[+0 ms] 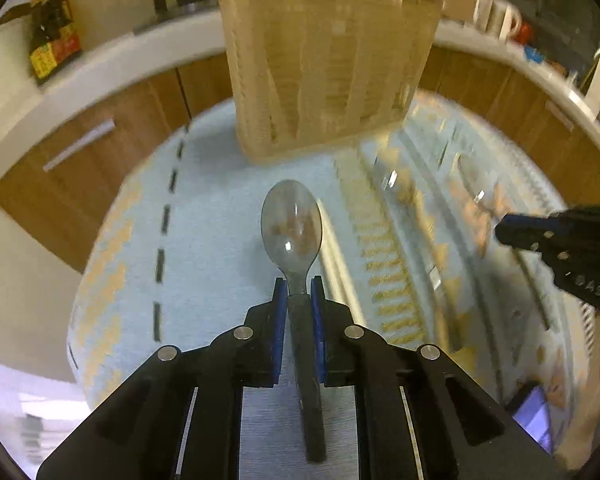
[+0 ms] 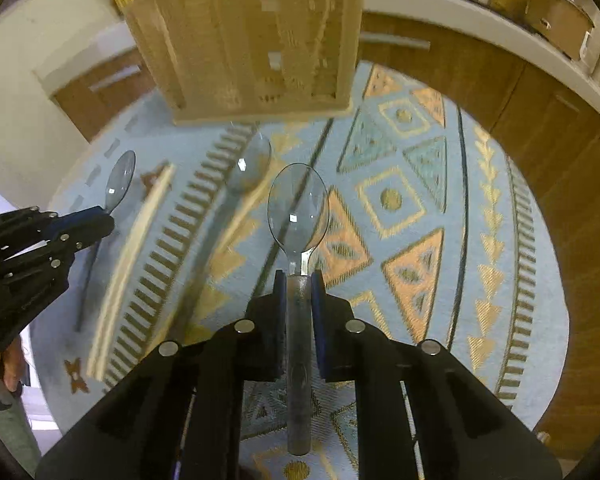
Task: Organize utensils
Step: 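Lift both spoons upright and carry them over the basket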
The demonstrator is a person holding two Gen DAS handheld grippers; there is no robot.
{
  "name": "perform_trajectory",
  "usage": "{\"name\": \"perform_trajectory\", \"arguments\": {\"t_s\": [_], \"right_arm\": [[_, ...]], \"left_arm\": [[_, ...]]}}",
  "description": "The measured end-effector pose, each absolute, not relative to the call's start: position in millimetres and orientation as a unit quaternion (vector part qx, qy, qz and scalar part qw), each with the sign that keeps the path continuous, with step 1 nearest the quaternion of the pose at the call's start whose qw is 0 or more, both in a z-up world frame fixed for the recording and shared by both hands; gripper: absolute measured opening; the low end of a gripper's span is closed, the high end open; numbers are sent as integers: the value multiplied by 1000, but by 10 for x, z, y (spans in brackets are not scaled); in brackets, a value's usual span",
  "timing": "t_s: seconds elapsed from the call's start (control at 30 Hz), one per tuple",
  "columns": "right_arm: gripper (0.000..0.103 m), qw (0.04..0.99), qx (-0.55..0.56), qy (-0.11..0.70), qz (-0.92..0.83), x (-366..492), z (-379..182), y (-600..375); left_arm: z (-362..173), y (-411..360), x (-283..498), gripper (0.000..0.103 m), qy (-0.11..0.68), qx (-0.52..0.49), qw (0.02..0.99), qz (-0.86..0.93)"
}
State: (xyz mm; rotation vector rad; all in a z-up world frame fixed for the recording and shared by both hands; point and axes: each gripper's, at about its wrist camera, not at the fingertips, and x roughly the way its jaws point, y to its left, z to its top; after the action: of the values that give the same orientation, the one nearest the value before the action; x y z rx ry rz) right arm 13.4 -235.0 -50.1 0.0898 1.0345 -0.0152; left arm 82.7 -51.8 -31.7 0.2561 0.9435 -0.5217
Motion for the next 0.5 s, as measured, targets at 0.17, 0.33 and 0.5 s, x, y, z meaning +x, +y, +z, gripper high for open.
{"name": "perform_trajectory", "arguments": {"t_s": [0.17,0.33,0.5], "right_arm": [[10,896,36,443,2,124,-63,-2365],[10,920,22,390,16,189,387,-2329],[10,938,17,344,33,330,718,-2315]], "left_arm": [[168,-420,797,10,388,81,881,-259],[628,-361,821,10,325,38,904,-275],[1055,-415,857,10,256,24,924,-283]]}}
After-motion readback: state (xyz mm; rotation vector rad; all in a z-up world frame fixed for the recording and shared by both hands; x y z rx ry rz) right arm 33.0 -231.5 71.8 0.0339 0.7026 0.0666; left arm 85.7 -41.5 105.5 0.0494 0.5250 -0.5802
